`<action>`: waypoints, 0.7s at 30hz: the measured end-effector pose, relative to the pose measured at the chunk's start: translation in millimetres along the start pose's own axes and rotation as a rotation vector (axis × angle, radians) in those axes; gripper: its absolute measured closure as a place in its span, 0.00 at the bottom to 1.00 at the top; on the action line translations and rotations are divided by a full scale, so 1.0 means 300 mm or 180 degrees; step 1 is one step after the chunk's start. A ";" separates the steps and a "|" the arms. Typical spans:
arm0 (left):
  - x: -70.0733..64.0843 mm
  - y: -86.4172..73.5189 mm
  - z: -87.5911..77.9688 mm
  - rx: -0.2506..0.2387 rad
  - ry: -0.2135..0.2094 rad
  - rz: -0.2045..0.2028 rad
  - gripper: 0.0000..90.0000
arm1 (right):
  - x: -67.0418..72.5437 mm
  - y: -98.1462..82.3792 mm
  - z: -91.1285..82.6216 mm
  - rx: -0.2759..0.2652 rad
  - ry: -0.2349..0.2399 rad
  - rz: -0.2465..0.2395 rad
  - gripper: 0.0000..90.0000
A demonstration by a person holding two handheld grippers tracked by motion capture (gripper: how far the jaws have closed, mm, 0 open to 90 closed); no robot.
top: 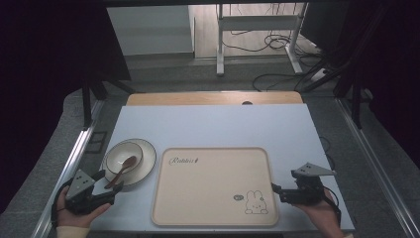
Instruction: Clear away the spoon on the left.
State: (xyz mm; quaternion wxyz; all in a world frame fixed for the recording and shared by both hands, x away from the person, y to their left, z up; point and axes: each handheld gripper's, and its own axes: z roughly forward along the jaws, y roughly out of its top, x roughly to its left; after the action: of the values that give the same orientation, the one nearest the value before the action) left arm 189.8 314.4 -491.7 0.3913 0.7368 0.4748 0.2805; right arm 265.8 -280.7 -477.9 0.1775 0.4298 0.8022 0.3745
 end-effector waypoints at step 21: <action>-0.022 -0.004 0.003 -0.0032 0.0056 0.0252 0.64 | 0.000 -0.001 0.001 0.0013 0.0001 -0.0007 0.14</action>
State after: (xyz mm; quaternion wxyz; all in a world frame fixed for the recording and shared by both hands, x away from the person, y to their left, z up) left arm 187.3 308.4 -493.5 0.3794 0.7505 0.4472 0.3047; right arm 265.9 -280.6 -478.3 0.1769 0.4291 0.8036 0.3727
